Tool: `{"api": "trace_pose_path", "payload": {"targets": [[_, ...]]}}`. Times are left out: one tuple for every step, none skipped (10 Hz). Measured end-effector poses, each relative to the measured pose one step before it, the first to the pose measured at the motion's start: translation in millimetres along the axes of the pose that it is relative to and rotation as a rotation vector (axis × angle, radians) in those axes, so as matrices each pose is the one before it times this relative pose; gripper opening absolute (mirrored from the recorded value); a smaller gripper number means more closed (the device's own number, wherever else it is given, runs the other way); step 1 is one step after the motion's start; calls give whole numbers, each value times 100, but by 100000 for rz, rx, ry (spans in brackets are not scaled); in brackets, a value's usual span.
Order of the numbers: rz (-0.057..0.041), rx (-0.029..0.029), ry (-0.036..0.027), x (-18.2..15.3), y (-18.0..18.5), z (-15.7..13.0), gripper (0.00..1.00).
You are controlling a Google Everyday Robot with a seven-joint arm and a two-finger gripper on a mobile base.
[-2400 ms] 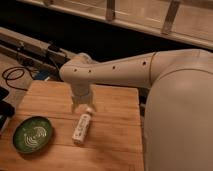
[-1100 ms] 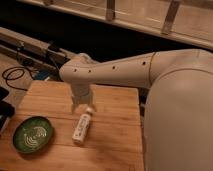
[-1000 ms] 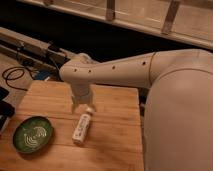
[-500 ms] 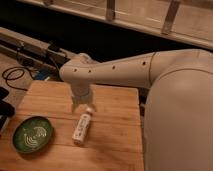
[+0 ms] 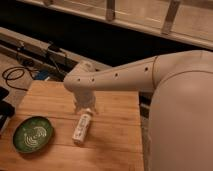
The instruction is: Place the bottle in the ceramic bowl
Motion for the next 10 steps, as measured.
{"api": "trace_pose_path", "payload": {"targets": [[548,312,-906,48,-119,1054,65],[849,79,-1317,-50,-129,1146,65],[-44,167,-671,31,68,907,65],[-1440,251,-45,93,476,491,65],[-146,-548,-103,24,209,-77,65],[566,896,-80,-135,-566,35,65],[87,70,263,72,9,15,65],[-153,-169,51,7,158,31,65],[107,-443,380,-36,166,55,65],[-116,-408,1578,160,67,755,65]]}}
